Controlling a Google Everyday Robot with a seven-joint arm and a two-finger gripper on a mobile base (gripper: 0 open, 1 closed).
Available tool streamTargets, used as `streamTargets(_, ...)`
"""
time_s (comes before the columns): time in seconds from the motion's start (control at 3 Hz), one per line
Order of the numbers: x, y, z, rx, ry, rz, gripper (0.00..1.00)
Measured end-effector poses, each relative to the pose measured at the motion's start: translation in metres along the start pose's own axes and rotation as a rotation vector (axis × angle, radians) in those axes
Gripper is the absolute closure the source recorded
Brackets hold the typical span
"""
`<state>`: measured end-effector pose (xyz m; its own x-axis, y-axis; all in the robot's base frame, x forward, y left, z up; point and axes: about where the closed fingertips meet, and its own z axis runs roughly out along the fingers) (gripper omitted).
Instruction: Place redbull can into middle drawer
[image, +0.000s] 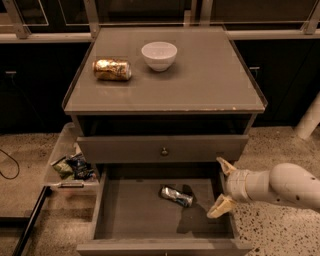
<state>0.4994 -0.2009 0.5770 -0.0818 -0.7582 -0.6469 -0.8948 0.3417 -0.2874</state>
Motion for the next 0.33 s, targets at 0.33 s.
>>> streamTargets(0.33,0.0025,0.0013,-0.0049,0.008,-0.002,-0.005,0.00)
